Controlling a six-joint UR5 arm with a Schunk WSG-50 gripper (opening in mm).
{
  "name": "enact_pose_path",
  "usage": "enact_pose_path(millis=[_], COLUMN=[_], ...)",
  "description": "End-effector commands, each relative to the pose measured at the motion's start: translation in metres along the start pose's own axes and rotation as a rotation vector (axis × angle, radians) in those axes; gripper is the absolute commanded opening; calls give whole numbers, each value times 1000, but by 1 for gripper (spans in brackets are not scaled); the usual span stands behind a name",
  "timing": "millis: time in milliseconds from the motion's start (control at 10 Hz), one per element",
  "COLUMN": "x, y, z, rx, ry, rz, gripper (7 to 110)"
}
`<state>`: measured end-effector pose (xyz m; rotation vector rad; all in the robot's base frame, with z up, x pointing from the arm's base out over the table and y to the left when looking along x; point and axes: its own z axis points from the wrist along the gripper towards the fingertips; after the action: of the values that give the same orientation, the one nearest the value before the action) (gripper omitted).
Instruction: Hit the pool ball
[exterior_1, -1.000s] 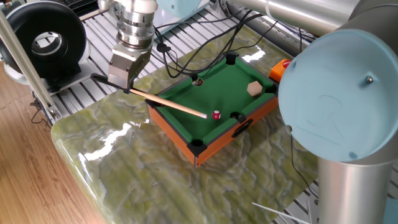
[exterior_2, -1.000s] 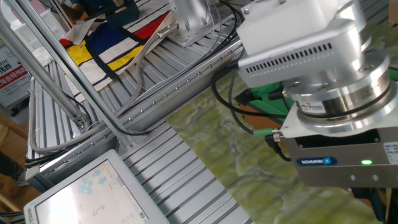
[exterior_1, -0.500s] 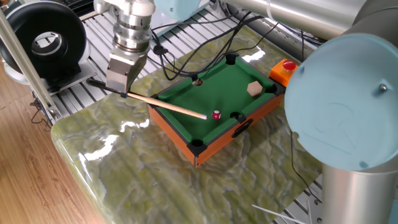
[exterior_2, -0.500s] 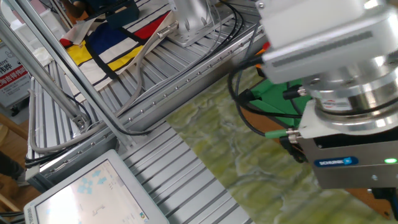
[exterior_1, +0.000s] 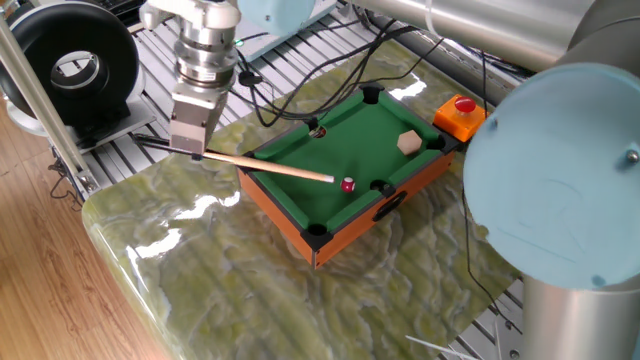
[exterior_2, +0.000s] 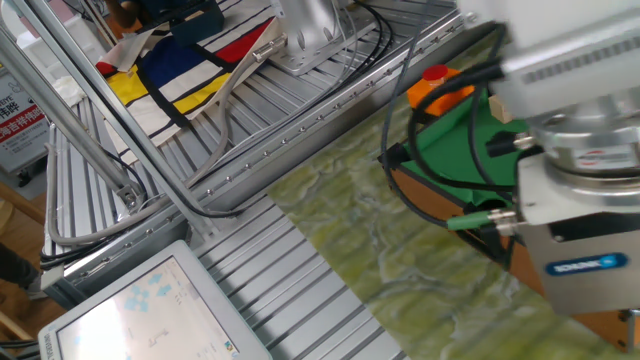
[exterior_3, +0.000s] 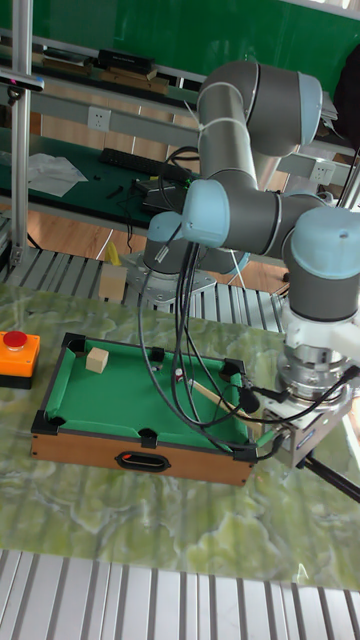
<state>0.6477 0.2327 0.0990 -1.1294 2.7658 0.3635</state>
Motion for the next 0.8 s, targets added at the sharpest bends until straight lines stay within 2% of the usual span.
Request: enact_pose_path(millis=[0,100,400,700], x=[-14,-15,1,12], y=[16,19,12,6], z=[-5,-4,3,7], rx=[-11,-15,14,14], ry=[-33,-40,2,25], rz=[-68,-73,-49,-53], gripper=[7,7,7,7])
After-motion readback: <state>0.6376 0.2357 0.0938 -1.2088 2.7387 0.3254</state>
